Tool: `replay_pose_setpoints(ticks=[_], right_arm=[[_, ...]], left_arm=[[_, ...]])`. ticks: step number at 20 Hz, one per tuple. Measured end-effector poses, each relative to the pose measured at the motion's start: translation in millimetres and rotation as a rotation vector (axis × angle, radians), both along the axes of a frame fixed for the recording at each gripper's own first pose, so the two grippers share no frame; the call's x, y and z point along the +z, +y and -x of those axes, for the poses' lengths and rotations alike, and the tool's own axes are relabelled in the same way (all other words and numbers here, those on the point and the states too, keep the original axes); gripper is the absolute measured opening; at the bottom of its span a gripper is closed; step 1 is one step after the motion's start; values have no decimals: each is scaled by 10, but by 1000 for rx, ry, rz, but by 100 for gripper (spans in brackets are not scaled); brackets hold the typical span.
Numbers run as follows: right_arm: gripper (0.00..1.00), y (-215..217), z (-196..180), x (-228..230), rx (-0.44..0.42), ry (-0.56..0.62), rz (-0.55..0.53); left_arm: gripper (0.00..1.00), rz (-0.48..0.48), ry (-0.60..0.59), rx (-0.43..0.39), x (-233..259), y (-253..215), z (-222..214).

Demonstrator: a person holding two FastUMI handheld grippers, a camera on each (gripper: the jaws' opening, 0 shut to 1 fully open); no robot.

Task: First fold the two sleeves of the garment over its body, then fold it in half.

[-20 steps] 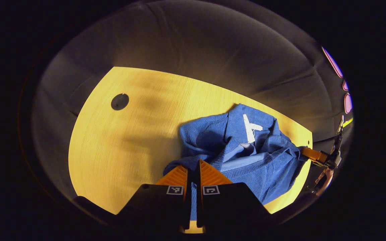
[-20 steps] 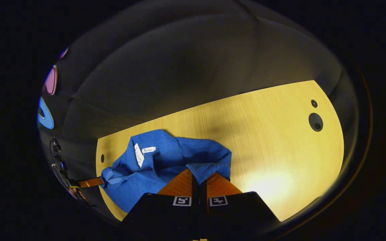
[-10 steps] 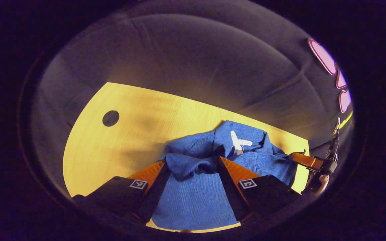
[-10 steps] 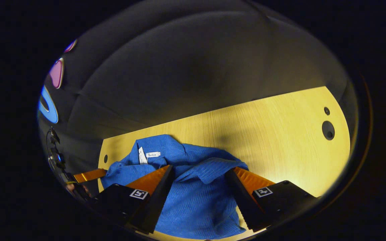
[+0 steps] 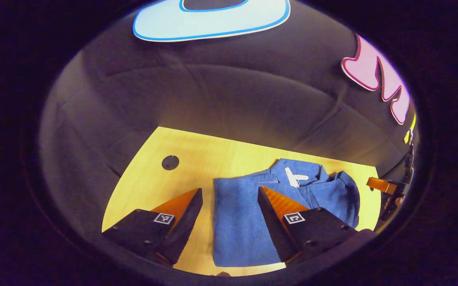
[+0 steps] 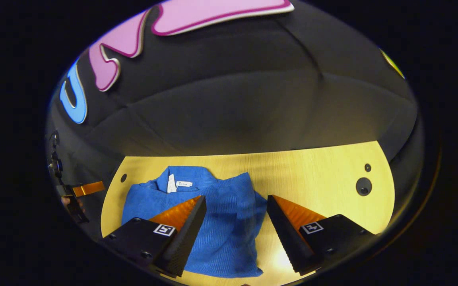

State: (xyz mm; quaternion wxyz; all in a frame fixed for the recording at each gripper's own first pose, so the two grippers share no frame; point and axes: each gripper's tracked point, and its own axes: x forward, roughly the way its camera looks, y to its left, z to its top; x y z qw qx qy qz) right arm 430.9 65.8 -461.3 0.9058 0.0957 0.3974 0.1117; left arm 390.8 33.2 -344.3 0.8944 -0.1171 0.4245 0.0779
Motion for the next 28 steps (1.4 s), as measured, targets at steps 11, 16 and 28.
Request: replay_pose_setpoints(ticks=[11, 16, 28], right_arm=[[98, 261, 1376, 1391, 77, -262, 9], [98, 300, 2441, 1940, 36, -358, -4], [97, 337, 4232, 3352, -8, -659, 3]], left_arm=[[83, -114, -286, -51, 1119, -686, 1441], [82, -214, -421, -90, 1480, -870, 2380], [81, -201, -770, -128, 2261, -1524, 3991]])
